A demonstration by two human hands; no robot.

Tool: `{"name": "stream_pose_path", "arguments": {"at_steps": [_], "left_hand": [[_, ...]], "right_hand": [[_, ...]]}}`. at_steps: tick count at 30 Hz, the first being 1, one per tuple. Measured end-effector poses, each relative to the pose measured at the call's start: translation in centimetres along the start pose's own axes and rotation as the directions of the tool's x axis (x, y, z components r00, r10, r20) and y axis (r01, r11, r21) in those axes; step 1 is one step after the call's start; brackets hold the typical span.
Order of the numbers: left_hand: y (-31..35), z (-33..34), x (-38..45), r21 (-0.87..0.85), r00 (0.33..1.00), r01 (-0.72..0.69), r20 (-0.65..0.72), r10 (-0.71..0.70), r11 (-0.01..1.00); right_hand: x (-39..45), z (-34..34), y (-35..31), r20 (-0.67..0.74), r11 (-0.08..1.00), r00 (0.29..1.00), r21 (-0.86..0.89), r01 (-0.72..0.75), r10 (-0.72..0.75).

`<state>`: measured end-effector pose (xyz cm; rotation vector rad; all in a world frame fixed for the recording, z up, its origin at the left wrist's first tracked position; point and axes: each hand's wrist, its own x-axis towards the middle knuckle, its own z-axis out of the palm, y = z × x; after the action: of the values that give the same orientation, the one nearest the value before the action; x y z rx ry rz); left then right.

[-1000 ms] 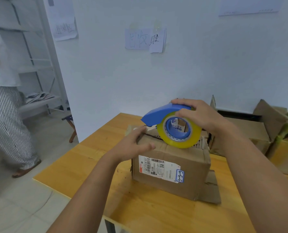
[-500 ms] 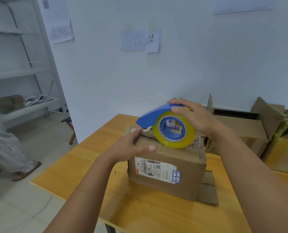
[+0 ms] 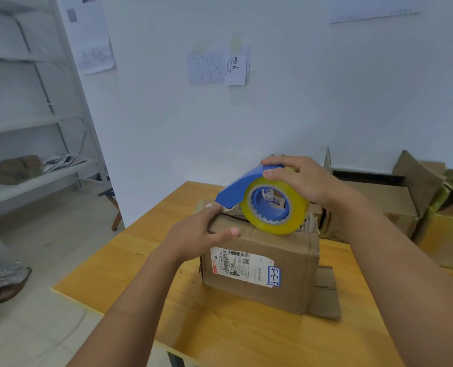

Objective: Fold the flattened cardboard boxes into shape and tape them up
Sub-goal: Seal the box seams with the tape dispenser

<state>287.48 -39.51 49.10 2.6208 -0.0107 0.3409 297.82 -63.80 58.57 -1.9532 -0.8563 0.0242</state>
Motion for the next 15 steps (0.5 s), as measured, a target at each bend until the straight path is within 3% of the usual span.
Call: {"name": "stream_pose_path", "arguments": {"at_steps": [4,7,11,15], "left_hand": [[0.2,-0.4,0.1,0.001,0.999,-0.007,0.042,0.007,1.0],[0.3,-0.6,0.5,0.037,0.993,-0.105,0.061,0.102,0.994],[0.0,0.1,0.6,0.103,0.989,-0.144,0.026,0.143,0.984],[0.0,0.7,0.5,0.145,0.991,-0.126,-0.034,0.132,0.981]], "right_hand": [[0.0,0.3,-0.1,-0.028,1.0,1.0,-0.01,0.008,-0.008],[0.2,0.8,0.0,-0.082,1.0,0.997,0.026,0.008,-0.006],[0.4,1.6,0.0,-0.113,0.994,0.994,0.104,0.018,-0.006],[0.7,1.3,-0.1,-0.057,0.997,0.998,0.072,-0.004,0.008]]}}
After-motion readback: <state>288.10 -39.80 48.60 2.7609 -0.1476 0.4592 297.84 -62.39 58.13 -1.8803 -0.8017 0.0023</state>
